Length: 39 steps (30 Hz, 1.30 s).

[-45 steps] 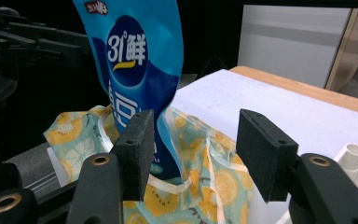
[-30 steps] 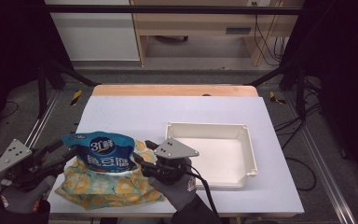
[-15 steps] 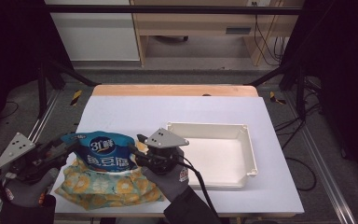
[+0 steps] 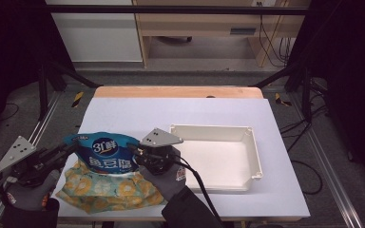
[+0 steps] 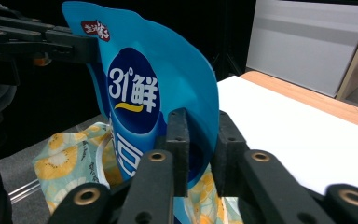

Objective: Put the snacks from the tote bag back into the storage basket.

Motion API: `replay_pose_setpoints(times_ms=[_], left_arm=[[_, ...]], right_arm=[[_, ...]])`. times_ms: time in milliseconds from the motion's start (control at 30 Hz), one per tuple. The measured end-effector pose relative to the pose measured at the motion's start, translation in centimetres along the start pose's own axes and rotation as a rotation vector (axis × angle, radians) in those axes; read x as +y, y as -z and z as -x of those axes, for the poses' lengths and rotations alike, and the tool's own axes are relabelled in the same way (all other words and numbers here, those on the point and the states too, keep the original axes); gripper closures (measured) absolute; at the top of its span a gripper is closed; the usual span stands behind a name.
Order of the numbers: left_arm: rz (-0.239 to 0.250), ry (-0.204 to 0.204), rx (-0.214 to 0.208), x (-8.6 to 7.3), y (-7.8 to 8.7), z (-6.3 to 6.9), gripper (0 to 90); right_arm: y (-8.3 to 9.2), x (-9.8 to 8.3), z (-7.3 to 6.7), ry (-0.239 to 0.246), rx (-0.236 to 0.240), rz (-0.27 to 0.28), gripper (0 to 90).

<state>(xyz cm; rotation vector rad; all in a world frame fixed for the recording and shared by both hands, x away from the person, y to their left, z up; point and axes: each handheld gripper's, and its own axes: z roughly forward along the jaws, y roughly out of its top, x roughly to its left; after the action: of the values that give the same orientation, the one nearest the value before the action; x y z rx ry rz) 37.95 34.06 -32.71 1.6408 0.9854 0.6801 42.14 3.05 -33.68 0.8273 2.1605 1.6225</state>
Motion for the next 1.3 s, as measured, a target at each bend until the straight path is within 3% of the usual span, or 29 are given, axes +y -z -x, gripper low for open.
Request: replay_pose_setpoints(times_ms=[300, 933, 1300], left_arm=[[-0.007, -0.002, 0.01, 0.0, 0.0, 0.3, 89.7], [0.032, -0.009, 0.017, 0.6, 0.7, 0.7, 90.0], [0.065, -0.036, 0.016, 2.6, 1.6, 1.2, 90.0]], right_arm=[[-0.1, 0.2, 0.0, 0.015, -0.01, -0.007, 88.1], [0.4, 1.3, -0.6, 0.056, -0.032, 0.006, 90.0], [1.4, 3.1, -0.8, 0.081, -0.033, 0.028, 90.0]])
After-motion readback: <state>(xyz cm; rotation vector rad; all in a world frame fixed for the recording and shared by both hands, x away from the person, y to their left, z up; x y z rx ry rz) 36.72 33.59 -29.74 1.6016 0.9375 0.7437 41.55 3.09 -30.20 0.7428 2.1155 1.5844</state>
